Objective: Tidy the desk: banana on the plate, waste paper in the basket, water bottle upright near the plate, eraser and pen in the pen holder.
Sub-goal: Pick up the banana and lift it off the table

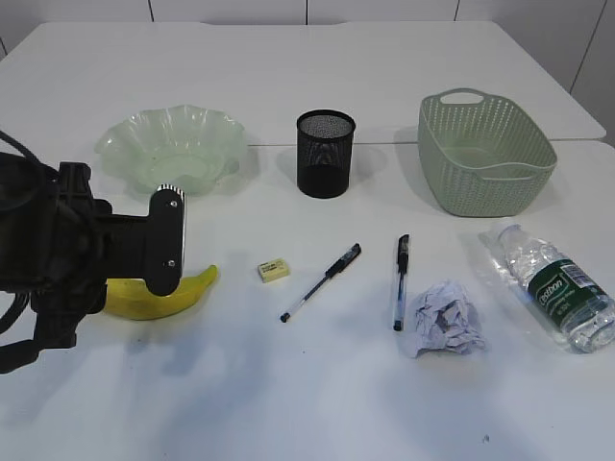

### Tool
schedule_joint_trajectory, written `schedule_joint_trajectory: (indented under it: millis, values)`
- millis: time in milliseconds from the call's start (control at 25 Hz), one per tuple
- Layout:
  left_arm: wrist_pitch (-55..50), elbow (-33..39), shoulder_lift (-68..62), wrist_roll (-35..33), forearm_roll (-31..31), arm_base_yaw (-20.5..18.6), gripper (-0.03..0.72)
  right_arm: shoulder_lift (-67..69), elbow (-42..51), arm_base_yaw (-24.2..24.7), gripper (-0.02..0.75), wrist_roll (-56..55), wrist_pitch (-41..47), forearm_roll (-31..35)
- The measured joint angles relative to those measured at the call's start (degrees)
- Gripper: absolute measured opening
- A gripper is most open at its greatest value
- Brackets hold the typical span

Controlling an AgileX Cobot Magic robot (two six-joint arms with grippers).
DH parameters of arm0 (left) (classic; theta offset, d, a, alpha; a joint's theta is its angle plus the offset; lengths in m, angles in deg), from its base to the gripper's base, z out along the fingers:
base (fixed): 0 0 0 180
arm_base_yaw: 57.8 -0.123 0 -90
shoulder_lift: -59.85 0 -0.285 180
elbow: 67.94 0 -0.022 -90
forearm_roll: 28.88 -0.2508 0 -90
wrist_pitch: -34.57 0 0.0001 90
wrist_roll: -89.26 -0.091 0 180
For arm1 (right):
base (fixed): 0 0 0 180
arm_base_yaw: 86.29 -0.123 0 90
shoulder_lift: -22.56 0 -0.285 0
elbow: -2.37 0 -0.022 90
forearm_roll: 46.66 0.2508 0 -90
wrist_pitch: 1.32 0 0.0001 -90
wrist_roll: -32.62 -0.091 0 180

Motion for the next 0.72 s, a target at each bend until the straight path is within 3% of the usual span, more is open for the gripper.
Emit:
schedule_joint_trajectory:
  millis: [280, 560, 720]
  values:
    - [1.0, 0.0, 0.0, -0.3, 2.6, 0.0, 0.412, 0.0, 0.0, 0.0, 0.430, 0.0, 0.0, 0.0]
    - [5.2, 0.0, 0.0, -2.8, 10.0, 0.0, 0.412, 0.0, 0.0, 0.0, 0.430, 0.0, 0.0, 0.0]
    - [5.6, 0.0, 0.0, -3.0, 10.2, 0.0, 0.412, 0.0, 0.0, 0.0, 0.430, 0.0, 0.0, 0.0]
